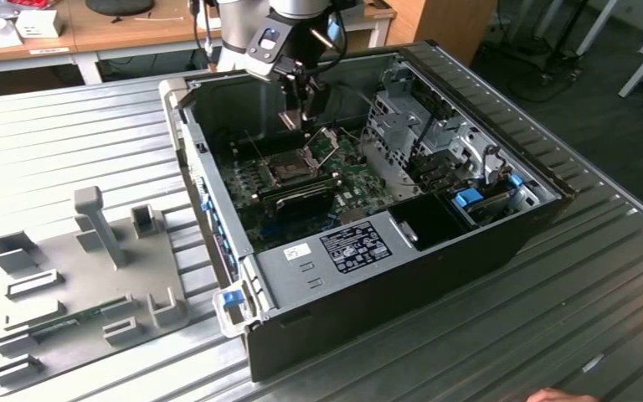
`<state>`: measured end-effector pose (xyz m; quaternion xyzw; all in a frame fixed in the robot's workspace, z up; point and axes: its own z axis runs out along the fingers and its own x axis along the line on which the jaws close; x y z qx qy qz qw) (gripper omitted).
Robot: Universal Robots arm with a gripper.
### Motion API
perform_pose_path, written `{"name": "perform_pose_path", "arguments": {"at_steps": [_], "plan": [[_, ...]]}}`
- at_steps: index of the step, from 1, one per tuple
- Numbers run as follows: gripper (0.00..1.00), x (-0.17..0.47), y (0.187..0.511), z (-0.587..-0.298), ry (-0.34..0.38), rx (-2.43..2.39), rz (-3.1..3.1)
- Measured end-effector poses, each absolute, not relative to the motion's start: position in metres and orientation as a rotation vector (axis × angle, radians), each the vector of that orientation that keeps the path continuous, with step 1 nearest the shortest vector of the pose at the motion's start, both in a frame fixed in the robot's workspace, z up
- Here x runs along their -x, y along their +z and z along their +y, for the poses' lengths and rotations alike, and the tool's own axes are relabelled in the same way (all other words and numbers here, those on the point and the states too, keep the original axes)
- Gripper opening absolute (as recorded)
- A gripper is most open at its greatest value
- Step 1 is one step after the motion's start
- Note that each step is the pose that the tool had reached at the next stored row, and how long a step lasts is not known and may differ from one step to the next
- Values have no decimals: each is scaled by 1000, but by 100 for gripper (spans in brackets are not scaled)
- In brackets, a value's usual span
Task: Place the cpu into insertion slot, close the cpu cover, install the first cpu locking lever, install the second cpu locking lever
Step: 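Place the cpu into insertion slot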
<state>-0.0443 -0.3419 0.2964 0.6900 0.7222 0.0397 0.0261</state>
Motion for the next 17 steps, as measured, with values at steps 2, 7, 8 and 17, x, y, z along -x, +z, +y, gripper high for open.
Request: {"name": "perform_pose_path", "arguments": {"at_steps": [2, 7, 8, 17], "plan": [[54, 46, 294, -342, 123, -2134, 2230], [54, 48, 288, -342, 122, -2135, 2229], [54, 48, 287, -341, 122, -2135, 2229], [54, 49, 278, -341, 122, -2135, 2229]]}}
